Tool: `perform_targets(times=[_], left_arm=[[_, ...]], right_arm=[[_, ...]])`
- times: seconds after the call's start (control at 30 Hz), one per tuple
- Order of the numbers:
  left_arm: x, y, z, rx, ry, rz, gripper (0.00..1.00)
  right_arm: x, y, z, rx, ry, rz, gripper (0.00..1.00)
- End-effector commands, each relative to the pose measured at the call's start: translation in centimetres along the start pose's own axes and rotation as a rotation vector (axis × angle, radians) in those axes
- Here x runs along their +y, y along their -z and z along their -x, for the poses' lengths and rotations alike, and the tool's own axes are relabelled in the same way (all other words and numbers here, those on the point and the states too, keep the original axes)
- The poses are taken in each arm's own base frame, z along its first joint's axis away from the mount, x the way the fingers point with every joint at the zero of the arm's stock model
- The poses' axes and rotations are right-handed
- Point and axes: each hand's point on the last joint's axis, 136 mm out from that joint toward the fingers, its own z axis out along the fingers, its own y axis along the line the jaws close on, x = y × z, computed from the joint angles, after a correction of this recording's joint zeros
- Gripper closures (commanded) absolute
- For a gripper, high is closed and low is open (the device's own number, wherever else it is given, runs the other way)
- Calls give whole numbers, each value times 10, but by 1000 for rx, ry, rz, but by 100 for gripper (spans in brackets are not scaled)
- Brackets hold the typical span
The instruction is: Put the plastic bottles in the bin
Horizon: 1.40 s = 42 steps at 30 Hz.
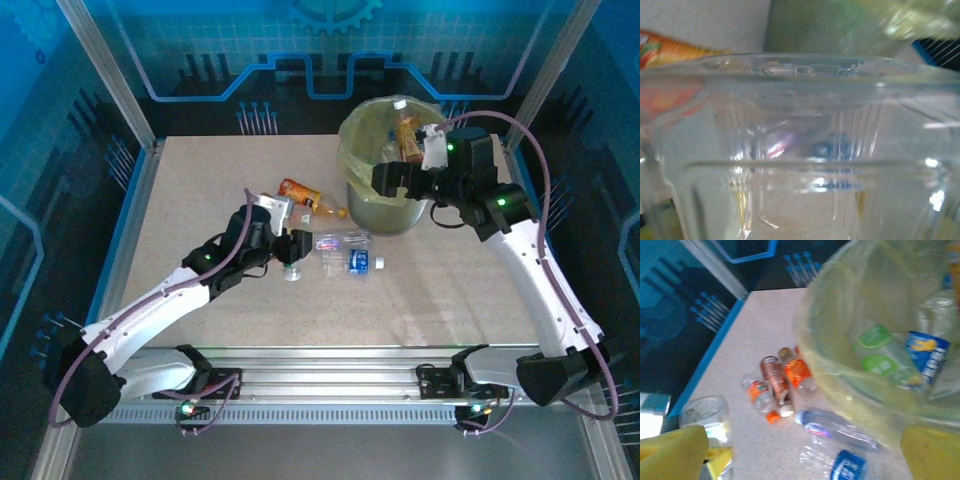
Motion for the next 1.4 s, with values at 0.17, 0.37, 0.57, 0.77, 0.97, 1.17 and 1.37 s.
perform_targets(times=[0.17, 0.37, 0.57, 0.77, 0.97, 1.17, 1.37], left_arm=[[-53, -2, 55, -205, -26, -258, 47], [-63, -1, 66, -258, -54, -309, 47], [-68, 2, 68, -280, -87, -336, 47], [-76, 4, 67, -275, -104, -382, 47], [-85, 10, 64, -272, -124, -436, 47], [-88, 12, 63, -279, -135, -457, 46], [-86, 15, 65, -294, -137, -447, 30]], right_arm=[[66, -22, -13, 51, 65, 264, 3], [88, -40, -26, 119, 104, 306, 7], [110, -50, -37, 155, 154, 347, 10], [120, -57, -41, 161, 178, 357, 10], [117, -68, -44, 170, 177, 329, 15], [114, -75, -43, 167, 158, 312, 31], [107, -69, -38, 131, 161, 267, 57]])
